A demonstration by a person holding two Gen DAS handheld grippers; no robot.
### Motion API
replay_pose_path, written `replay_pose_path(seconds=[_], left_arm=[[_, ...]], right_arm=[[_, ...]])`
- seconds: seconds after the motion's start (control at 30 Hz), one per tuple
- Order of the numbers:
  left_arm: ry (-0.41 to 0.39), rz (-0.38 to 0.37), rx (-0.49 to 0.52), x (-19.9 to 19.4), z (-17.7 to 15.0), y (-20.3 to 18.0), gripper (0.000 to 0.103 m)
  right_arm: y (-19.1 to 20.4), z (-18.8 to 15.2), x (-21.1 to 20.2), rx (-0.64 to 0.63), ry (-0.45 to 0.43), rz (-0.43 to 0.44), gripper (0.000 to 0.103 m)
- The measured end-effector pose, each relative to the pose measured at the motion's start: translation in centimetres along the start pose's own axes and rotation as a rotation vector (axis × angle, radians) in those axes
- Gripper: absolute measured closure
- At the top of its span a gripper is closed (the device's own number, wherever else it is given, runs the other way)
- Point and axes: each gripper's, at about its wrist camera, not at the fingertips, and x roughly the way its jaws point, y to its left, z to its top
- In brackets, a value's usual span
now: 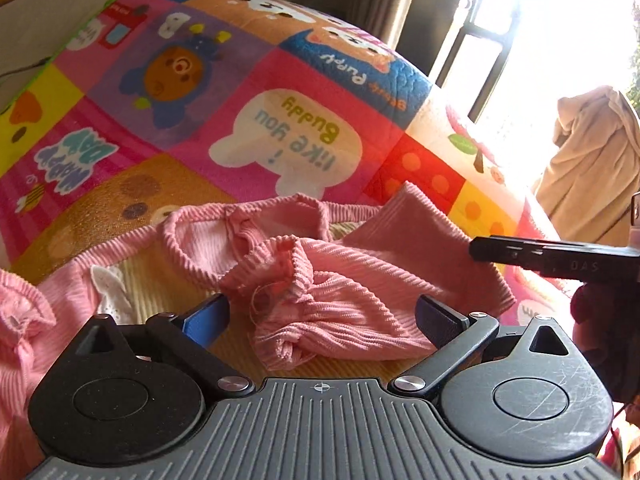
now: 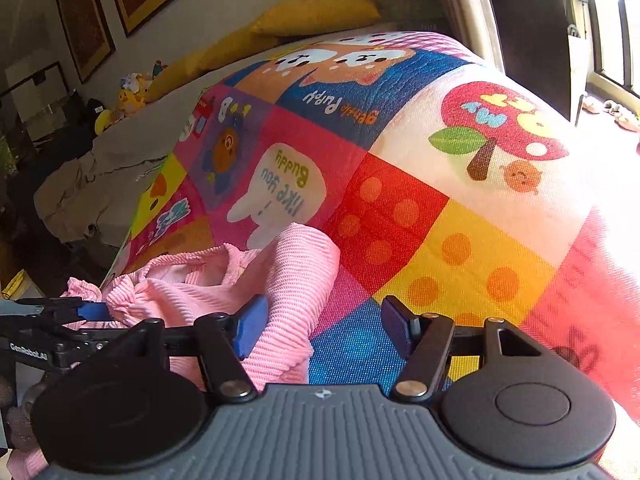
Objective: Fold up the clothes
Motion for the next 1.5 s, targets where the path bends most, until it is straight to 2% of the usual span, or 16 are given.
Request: replay_pose_path(seconds=[0.03, 0.13, 0.27, 0.37, 0.6, 0.67, 0.73, 0.77, 0.83, 0.97, 1.13, 1.17, 1.23, 1.27, 1.33, 1.5], left_arm=[[0.002, 0.016, 0.028, 0.3, -0.2, -0.3, 0.054], [-0.039, 0.039, 0.067, -0.5, -0.1, -0.6, 0.074], [-0.170, 0.108, 0.096, -4.7, 0.5, 0.7, 0.075], [-0.189, 0.174, 0.092, -6.6, 0.3, 2.4, 0.074], [-0.115, 0.214, 0.032, -5.5, -0.9, 5.4, 0.057], [-0.182, 0.230, 0.020, -8.2, -0.8, 6.2, 0.044], [-0.258, 0.249, 0.014, -11.3, -0.6, 7.0, 0.014], [-0.286, 0.276, 0.027, -12.7, -0.7, 7.3, 0.009], [-0.297, 0.326, 0.063, -14.4, -1.1, 7.9, 0.008], [-0.179, 0.349, 0.106, -13.9, -2.4, 8.9, 0.007], [-0.066, 0.395, 0.022, -9.5, -3.6, 11.5, 0.008], [-0.050, 0.406, -0.004, -8.8, -3.7, 12.3, 0.012], [-0.017, 0.416, -0.050, -8.0, -4.0, 13.9, 0.050], [-0.015, 0.397, -0.088, -8.2, -4.3, 14.8, 0.056], [-0.051, 0.361, -0.150, -9.6, -4.2, 15.4, 0.088], [-0.242, 0.294, -0.159, -14.5, 0.1, 12.0, 0.089]], right_arm=[[-0.1, 0.1, -0.4, -0.007, -0.011, -0.010, 0.037], [-0.2, 0.6, -0.9, -0.026, -0.035, -0.033, 0.037], [0.5, 1.5, -0.9, -0.052, -0.058, -0.021, 0.037], [2.3, 2.0, -0.1, -0.120, -0.070, -0.015, 0.034], [8.7, -0.6, 5.4, -0.425, 0.082, -0.077, 0.027], [9.7, -2.0, 6.9, -0.505, 0.132, -0.118, 0.027], [9.5, -2.5, 6.7, -0.523, 0.109, -0.124, 0.024], [9.2, -2.2, 6.4, -0.509, 0.112, -0.127, 0.023], [8.5, -1.3, 5.1, -0.435, 0.086, -0.107, 0.023], [8.0, -0.4, 1.7, -0.384, -0.007, -0.077, 0.023], [8.0, -0.3, -1.7, -0.373, -0.094, -0.060, 0.021], [8.0, -0.3, -2.3, -0.373, -0.108, -0.061, 0.021], [7.7, -0.6, -3.5, -0.368, -0.134, -0.060, 0.021], [7.5, -0.8, -4.1, -0.365, -0.148, -0.059, 0.020], [6.7, -1.1, -5.3, -0.345, -0.173, -0.059, 0.018], [4.8, -0.8, -5.9, -0.265, -0.206, -0.076, 0.017]])
